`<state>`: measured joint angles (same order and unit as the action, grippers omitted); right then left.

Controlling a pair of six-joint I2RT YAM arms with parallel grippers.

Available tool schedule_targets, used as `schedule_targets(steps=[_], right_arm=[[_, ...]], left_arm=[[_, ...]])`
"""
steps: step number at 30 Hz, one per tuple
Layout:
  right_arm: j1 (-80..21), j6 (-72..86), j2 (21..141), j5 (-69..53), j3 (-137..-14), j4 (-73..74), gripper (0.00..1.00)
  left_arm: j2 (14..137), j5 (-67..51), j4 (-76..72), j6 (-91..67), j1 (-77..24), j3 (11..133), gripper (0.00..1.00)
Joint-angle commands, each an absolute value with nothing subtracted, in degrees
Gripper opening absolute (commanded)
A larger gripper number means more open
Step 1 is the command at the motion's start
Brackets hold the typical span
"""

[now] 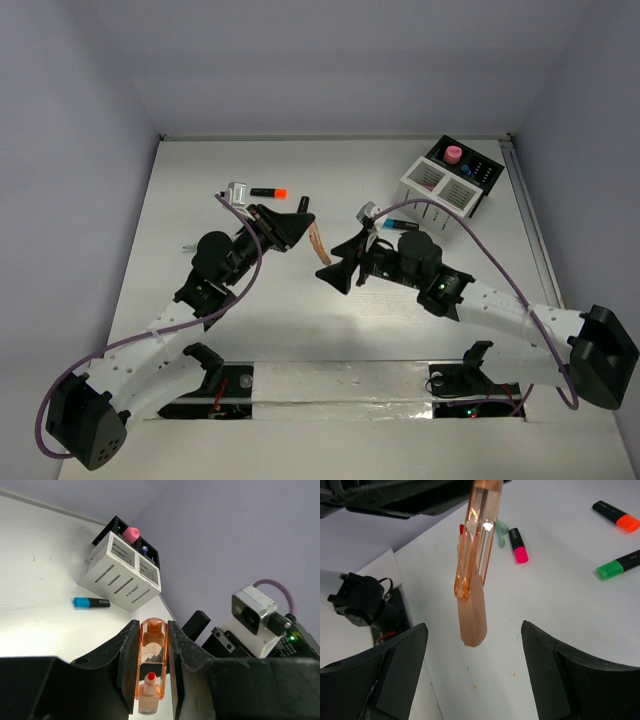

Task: Sort the stationery into containers
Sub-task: Close the pen cap on the pen.

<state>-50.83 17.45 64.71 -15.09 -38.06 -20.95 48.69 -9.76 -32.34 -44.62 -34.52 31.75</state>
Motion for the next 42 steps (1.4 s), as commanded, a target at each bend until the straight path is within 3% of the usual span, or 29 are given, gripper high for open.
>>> schedule_targets(steps=[1,14,21,30,42], right_arm=[[-53.17,13.19,66.96,-8.81,-42.71,-21.46,0.81],[-55.72,11.42,70.14,-0.35,-45.35,-19.34,0.63],[-55.72,11.78,69.08,1.58,-44.65,-19.16,0.40],[-56.25,14.93,69.70,1.93,-44.39,-20.56,0.20],[-56.25,20.74,69.08,4.22,-44.30,-21.01,0.12]], left_arm=[[48.34,-8.88,-35.68,-45.70,-34.72,31.03,0.00],[47.20,-7.21,-33.93,-45.97,-34.72,30.85,0.00],[47.28,-6.86,-33.84,-45.70,-34.72,30.85,0.00],[47.20,-5.71,-36.55,-46.67,-34.72,29.01,0.00],[47.55,-4.22,-41.13,-47.64,-35.24,25.84,0.00]])
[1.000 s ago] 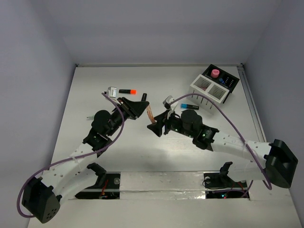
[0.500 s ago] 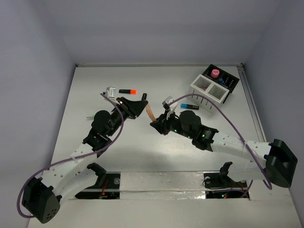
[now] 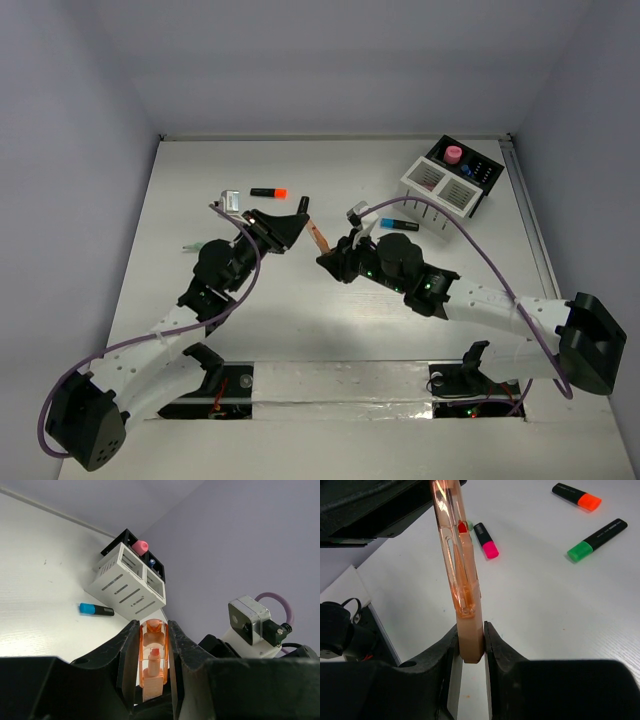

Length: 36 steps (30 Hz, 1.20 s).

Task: Sort the stationery into containers
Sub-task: Close the pen cap on the pen.

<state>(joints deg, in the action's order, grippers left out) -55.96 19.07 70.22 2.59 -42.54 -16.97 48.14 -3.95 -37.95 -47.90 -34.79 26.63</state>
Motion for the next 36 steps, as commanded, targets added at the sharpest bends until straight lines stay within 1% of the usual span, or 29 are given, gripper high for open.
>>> schedule_targets(steps=[1,4,7,12,19,26,36], right_arm=[[-56.25,20.74,69.26,4.22,-44.56,-20.83,0.11],[-56.25,20.65,69.61,3.87,-45.17,-20.30,0.09],[-56.25,19.69,70.13,2.64,-45.96,-19.08,0.00],[-56.25,17.93,70.40,0.44,-46.67,-17.76,0.00],[-56.25,16.96,68.82,0.70,-46.32,-15.47,0.00],[-56.25,15.12,68.47,2.37,-47.46,-14.76,0.00],[-56.25,12.92,68.82,3.51,-49.39,-16.08,0.00]], left_arm=[[47.98,-4.31,-41.13,-47.55,-35.77,25.93,0.00],[48.51,-4.75,-41.57,-47.46,-35.77,25.84,0.00],[49.39,-5.71,-40.79,-46.76,-36.30,26.71,0.00],[50.01,-6.68,-37.28,-45.35,-36.30,28.82,0.00],[49.04,-7.12,-33.31,-43.77,-36.30,31.38,0.00],[51.32,-11.59,-34.80,-44.82,-36.82,30.85,0.00],[52.47,-11.34,-36.21,-46.05,-38.76,28.39,0.00]])
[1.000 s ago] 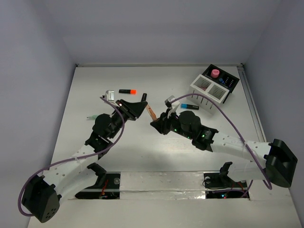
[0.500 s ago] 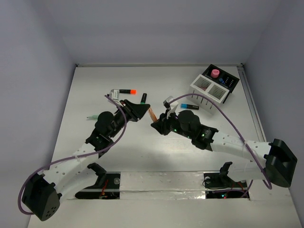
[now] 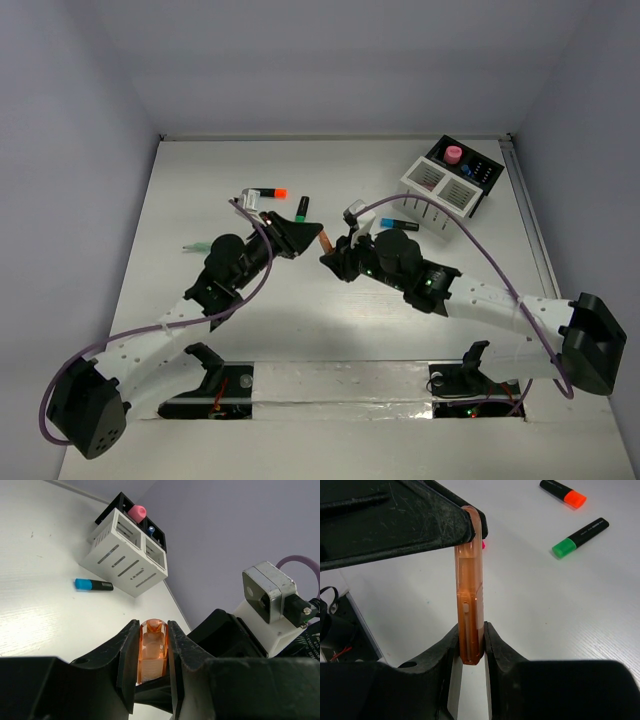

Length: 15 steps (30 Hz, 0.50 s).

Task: Sort the stationery into containers
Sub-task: Close the pen cap on the pen.

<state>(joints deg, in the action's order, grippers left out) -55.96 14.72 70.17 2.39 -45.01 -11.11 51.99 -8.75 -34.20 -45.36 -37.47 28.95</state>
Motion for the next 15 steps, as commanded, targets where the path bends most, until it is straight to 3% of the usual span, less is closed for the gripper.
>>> schedule_targets(steps=[1,15], right_arm=[[-56.25,12.92,68.82,3.60,-49.66,-16.17,0.00],[-56.25,9.68,67.50,4.48,-53.43,-14.86,0.00]], left_arm=[[52.56,-11.25,-36.73,-46.14,-39.46,28.21,0.00],[55.72,-4.13,-38.67,-46.58,-47.99,25.93,0.00]])
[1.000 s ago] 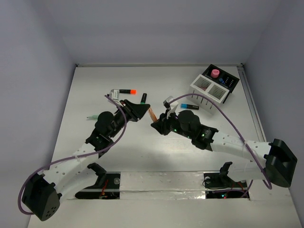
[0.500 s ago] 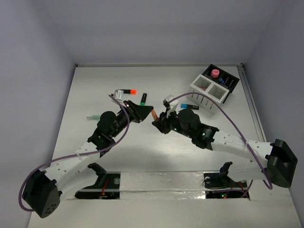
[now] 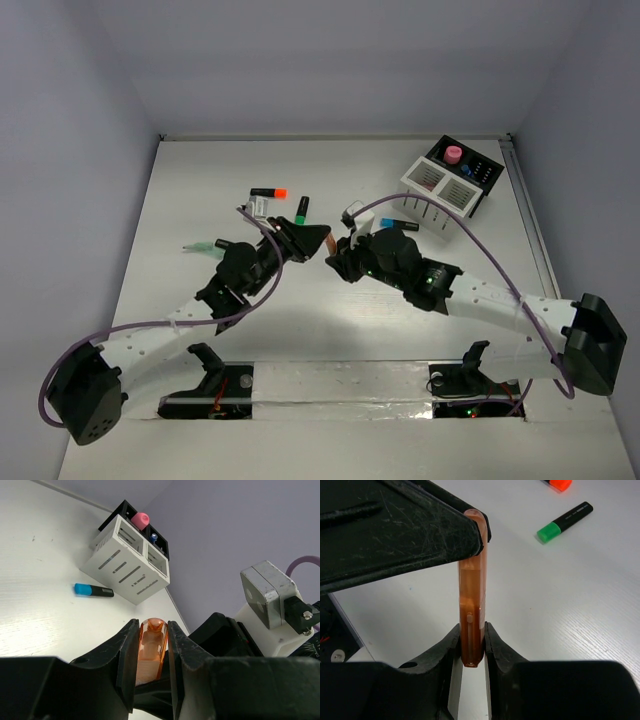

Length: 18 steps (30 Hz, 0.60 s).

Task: Sort the stationery into containers
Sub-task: Close the pen cap on the pen.

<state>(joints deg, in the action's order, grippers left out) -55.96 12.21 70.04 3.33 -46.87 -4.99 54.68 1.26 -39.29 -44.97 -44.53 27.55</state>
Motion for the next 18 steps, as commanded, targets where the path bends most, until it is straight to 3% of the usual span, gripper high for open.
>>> schedule_targets(steps=[1,18], right_arm=[[-56.25,9.23,67.41,4.66,-53.70,-14.24,0.00],[-53.53,5.98,63.46,2.81,-59.49,-10.11,0.00]], left_arm=[[55.90,-3.26,-38.67,-46.58,-48.77,25.75,0.00],[64.50,-0.53,-42.01,-48.95,-55.72,22.77,0.00]])
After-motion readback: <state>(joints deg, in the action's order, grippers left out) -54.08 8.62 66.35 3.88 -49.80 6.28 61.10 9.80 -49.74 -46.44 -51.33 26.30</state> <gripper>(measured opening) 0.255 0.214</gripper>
